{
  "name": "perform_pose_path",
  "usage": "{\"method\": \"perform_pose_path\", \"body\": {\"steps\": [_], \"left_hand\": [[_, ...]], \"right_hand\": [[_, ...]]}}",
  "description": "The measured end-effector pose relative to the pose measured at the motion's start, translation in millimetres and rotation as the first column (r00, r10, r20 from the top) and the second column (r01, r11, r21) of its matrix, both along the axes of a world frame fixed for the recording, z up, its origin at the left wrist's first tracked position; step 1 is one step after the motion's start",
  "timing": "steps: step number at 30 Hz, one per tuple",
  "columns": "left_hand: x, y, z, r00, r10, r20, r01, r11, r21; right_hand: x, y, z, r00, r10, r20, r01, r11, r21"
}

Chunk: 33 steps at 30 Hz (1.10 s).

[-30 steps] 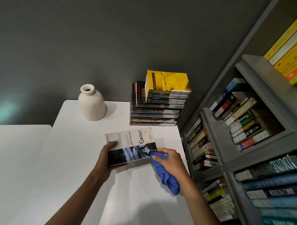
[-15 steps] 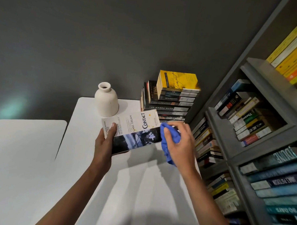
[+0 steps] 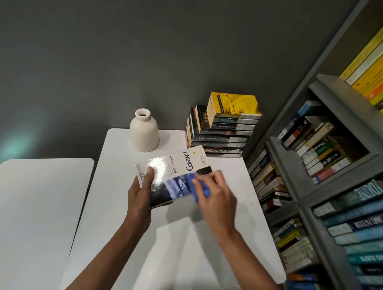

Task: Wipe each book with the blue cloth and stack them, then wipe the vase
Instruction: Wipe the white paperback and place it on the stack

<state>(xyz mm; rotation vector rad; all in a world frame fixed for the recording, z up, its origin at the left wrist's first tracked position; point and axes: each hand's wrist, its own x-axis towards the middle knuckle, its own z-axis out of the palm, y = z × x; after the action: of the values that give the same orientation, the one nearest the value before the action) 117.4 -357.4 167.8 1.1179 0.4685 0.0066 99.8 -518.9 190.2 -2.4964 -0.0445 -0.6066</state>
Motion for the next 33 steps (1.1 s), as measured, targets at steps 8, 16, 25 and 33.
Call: {"method": "perform_pose_path", "body": {"steps": [8,16,25,33], "left_hand": [[5.3,-11.1,7.3,1.000,-0.016,-0.012,0.015,0.999,-0.041],[7.4,-6.3,10.5,1.000,-0.012,-0.016,0.012,1.000,0.006],[8.9,3.6,15.8,0.997,-0.073,0.012,0.073,0.995,0.063],[22.2,1.6,24.3,0.993,-0.098,0.061,0.093,0.993,0.079]], "right_hand": [[-5.4,47.5,4.6,0.997,0.058,0.041,-0.057,0.998,-0.032],[23.9,-8.2,10.5,0.991,-0.132,0.036,0.131,0.991,0.027],[36.5,-37.6,11.3,0.987,-0.163,0.012,0.162,0.984,0.075],[60.3,-44.1,46.2,0.964,-0.238,0.114,0.225,0.967,0.117]]}}
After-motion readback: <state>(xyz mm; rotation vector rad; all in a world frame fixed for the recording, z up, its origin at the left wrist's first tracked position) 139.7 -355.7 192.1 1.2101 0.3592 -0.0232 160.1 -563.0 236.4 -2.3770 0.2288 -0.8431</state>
